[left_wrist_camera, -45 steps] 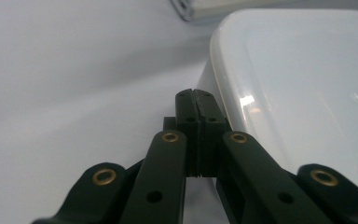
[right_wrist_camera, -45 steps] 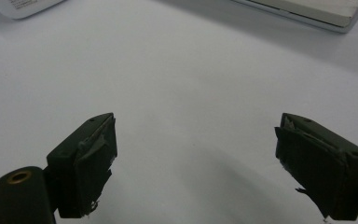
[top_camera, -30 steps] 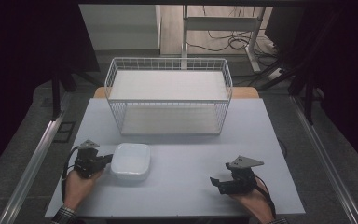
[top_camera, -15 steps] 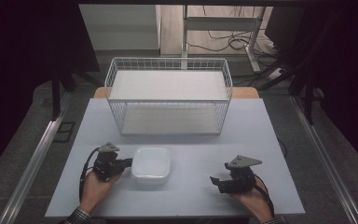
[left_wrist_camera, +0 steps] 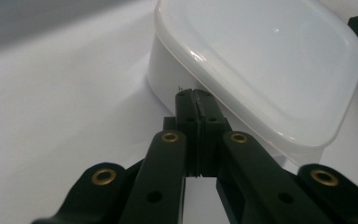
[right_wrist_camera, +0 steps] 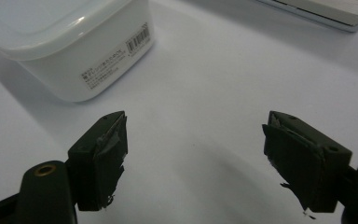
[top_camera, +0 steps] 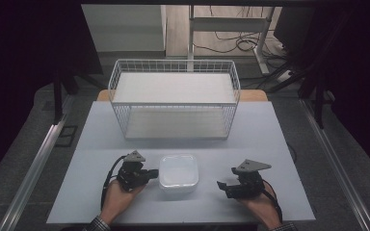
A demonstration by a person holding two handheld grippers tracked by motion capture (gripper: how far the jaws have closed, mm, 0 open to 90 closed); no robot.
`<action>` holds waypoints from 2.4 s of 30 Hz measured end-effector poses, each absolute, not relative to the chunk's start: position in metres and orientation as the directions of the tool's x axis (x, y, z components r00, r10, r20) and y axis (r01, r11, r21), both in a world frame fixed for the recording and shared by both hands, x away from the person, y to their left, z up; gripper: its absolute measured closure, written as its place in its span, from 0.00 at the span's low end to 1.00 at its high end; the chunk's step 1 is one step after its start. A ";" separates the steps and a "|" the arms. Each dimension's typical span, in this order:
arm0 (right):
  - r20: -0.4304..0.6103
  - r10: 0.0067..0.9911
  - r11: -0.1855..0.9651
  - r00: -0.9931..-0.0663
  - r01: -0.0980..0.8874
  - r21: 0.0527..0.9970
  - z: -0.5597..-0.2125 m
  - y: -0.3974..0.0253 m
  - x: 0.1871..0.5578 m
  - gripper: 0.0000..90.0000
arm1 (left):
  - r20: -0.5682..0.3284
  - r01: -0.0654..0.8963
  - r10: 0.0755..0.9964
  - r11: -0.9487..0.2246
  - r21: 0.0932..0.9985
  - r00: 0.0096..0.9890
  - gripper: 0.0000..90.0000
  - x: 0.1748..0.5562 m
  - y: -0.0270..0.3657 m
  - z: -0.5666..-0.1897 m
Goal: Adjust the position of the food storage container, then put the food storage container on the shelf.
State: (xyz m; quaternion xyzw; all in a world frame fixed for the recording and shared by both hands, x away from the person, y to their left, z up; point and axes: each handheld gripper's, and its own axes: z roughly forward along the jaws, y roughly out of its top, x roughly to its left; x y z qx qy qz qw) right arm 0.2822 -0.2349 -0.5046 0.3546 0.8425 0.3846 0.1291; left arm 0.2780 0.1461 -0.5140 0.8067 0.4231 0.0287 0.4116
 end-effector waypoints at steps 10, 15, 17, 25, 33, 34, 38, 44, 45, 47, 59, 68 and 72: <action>0.060 0.680 0.449 -0.731 0.480 0.754 -0.504 -0.237 0.281 0.21 | -0.216 0.607 0.758 -0.281 0.743 0.616 0.45 0.266 0.165 -0.506; 0.050 0.675 0.453 -0.736 0.467 0.759 -0.505 -0.237 0.280 0.14 | -0.210 0.558 0.731 -0.270 0.785 0.649 0.19 0.253 0.178 -0.507; 0.050 0.673 0.455 -0.738 0.466 0.758 -0.506 -0.237 0.280 0.12 | -0.203 0.555 0.727 -0.282 0.782 0.656 0.13 0.250 0.178 -0.508; 0.062 0.669 0.444 -0.741 0.465 0.766 -0.507 -0.238 0.281 0.07 | -0.116 0.497 0.711 -0.355 0.792 0.693 0.04 0.243 0.174 -0.517; 0.120 0.664 0.392 -0.738 0.480 0.785 -0.503 -0.236 0.284 0.07 | -0.168 0.525 0.726 -0.297 0.798 0.667 0.02 0.247 0.181 -0.516; 0.120 0.664 0.392 -0.738 0.480 0.785 -0.503 -0.236 0.284 0.07 | -0.168 0.525 0.726 -0.297 0.798 0.667 0.03 0.247 0.181 -0.516; 0.140 0.651 0.382 -0.746 0.482 0.789 -0.500 -0.229 0.286 0.07 | -0.180 0.533 0.715 -0.304 0.790 0.675 0.04 0.248 0.176 -0.512; 0.145 0.620 0.417 -0.771 0.480 0.771 -0.492 -0.203 0.287 0.01 | -0.207 0.552 0.692 -0.322 0.769 0.692 0.03 0.253 0.166 -0.506; 0.134 0.619 0.430 -0.774 0.477 0.766 -0.490 -0.199 0.287 0.00 | -0.221 0.553 0.686 -0.309 0.774 0.694 0.03 0.254 0.164 -0.505; 0.121 0.619 0.442 -0.776 0.472 0.763 -0.486 -0.193 0.289 0.01 | -0.237 0.558 0.676 -0.305 0.772 0.698 0.04 0.257 0.160 -0.501; 0.199 0.591 0.456 -0.782 0.526 0.718 -0.481 -0.152 0.318 0.13 | -0.262 0.583 0.643 -0.354 0.731 0.720 0.11 0.288 0.136 -0.502; 0.407 0.574 0.388 -0.710 0.674 0.629 -0.495 -0.152 0.324 0.29 | -0.464 0.684 0.560 -0.282 0.673 0.687 0.30 0.293 0.140 -0.511; 0.444 0.590 0.362 -0.674 0.713 0.601 -0.493 -0.157 0.320 0.40 | -0.484 0.691 0.556 -0.249 0.679 0.676 0.52 0.287 0.149 -0.510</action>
